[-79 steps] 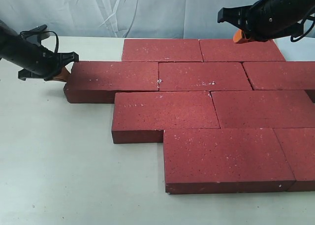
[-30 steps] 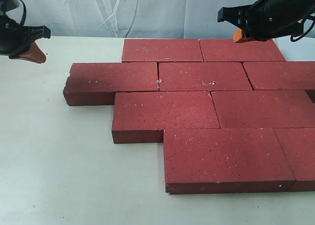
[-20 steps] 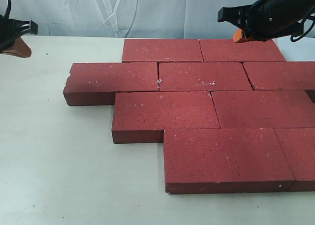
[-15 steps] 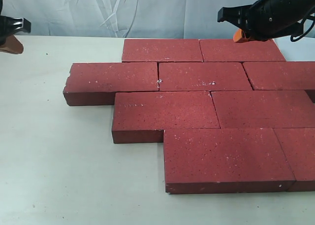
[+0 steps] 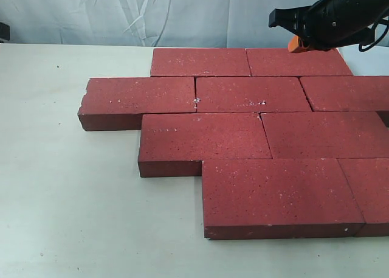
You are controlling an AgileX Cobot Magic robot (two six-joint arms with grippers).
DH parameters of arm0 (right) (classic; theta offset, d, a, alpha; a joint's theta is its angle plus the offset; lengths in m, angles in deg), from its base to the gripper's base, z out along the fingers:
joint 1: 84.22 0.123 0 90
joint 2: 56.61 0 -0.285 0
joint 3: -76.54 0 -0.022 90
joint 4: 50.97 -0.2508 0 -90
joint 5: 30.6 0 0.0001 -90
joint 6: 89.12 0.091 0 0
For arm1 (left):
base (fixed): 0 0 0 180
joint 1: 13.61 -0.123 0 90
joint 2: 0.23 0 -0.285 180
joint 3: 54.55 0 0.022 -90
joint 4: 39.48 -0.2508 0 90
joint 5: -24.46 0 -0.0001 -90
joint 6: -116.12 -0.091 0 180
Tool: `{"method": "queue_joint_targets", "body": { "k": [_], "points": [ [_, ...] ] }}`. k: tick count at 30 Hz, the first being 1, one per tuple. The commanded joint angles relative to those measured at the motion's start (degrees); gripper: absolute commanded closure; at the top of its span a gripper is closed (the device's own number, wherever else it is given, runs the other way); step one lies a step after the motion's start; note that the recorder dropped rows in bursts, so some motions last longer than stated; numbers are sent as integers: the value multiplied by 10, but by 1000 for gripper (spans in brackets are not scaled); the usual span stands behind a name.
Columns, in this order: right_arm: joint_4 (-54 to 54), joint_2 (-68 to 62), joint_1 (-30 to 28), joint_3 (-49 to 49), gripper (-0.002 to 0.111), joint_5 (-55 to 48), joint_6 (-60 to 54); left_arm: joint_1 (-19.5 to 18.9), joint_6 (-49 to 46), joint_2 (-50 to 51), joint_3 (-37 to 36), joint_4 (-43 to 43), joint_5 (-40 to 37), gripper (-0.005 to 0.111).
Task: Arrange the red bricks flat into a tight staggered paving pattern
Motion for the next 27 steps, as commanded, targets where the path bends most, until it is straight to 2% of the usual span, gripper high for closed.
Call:
{"method": "queue_joint_targets", "body": {
  "k": [1, 13, 18, 27],
  "points": [
    [1, 3, -2, -2, 109, 8, -3, -2, 3, -46, -38, -22, 39, 107],
    [1, 3, -2, -2, 109, 8, -3, -2, 3, -162, -129, -24, 125, 107],
    [1, 3, -2, -2, 109, 8, -3, -2, 3, -201, -139, -37, 117, 107],
    [1, 3, -2, -2, 109, 5, -3, -2, 3, -211, -140, -37, 104, 107]
  ]
}}
